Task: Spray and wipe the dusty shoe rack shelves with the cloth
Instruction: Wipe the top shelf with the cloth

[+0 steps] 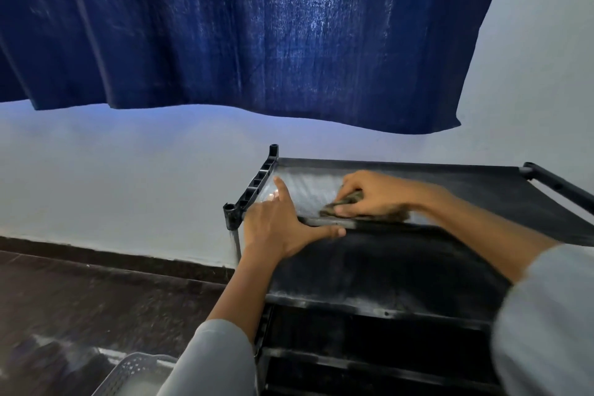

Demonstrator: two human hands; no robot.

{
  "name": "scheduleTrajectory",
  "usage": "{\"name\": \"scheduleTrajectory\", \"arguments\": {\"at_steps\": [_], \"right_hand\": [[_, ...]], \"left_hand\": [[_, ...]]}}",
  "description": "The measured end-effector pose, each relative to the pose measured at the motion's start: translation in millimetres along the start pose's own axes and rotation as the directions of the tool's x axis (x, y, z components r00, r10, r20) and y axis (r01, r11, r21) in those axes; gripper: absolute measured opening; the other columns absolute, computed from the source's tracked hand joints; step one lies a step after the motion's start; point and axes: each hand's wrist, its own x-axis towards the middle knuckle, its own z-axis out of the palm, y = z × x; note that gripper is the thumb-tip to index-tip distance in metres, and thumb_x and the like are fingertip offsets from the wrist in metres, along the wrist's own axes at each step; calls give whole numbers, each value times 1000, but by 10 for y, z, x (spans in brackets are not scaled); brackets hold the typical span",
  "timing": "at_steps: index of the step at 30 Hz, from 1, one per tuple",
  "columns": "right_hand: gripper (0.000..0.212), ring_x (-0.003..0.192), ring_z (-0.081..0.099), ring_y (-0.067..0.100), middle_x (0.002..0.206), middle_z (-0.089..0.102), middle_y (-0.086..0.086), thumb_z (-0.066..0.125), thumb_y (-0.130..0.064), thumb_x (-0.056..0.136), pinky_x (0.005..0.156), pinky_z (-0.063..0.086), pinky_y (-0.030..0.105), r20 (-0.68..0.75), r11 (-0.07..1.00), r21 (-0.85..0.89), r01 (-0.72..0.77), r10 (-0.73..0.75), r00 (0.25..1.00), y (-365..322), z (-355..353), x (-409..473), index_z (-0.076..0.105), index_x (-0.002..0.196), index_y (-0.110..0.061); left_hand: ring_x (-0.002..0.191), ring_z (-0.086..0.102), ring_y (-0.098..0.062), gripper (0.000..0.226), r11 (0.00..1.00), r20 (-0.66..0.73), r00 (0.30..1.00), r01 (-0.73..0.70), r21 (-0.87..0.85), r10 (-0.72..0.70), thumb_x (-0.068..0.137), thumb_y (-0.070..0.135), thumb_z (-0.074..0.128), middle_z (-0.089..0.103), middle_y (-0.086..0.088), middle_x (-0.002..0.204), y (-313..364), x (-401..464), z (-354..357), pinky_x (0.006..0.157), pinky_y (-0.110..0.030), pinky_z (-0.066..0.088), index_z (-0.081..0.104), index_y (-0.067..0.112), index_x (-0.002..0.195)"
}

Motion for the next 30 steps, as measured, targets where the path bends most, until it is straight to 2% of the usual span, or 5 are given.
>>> {"name": "scheduleTrajectory", "arguments": {"at_steps": [5,16,21,25,30], "right_hand": [[12,91,54,5,94,54,-21,55,-49,89,83,41,24,165,981,-38,-188,192,967,468,-299,-587,62,90,-40],[25,93,47,6,92,50,-17,61,-41,88,81,36,26,-92,999,43,-1,5,996,21,134,148,70,106,-26],[22,92,52,11,93,52,-19,65,-38,86,82,45,32,-125,996,90,19,-8,992,-270,253,433,71,105,-27],[25,90,49,9,86,42,-21,65,-38,86,78,39,25,-97,1000,-2,-15,15,995,8,88,27,69,107,-25],[15,89,53,9,91,50,-13,63,-45,85,79,42,25,18,984,-45,-175,176,984,805,-239,-853,68,93,-34]], "left_hand": [[93,65,-21,148,1000,-26,1000,-12,7,13,46,101,40,68,-1,102,7,-30,-16,64,-28,38,5,7,156],[101,64,-24,146,999,-50,999,-10,42,13,49,100,40,68,-7,112,42,-32,-2,74,-32,46,4,7,156],[109,62,-26,144,999,-12,1000,-6,37,7,51,99,39,66,-8,123,34,-21,1,81,-34,47,0,8,155],[113,60,-27,148,1000,3,1000,-7,20,7,48,100,40,63,-9,128,30,-23,-16,83,-36,47,0,6,155],[119,57,-27,149,1000,-4,1000,-4,-6,4,46,100,40,59,-8,134,26,-19,-17,87,-38,49,2,6,154]]}}
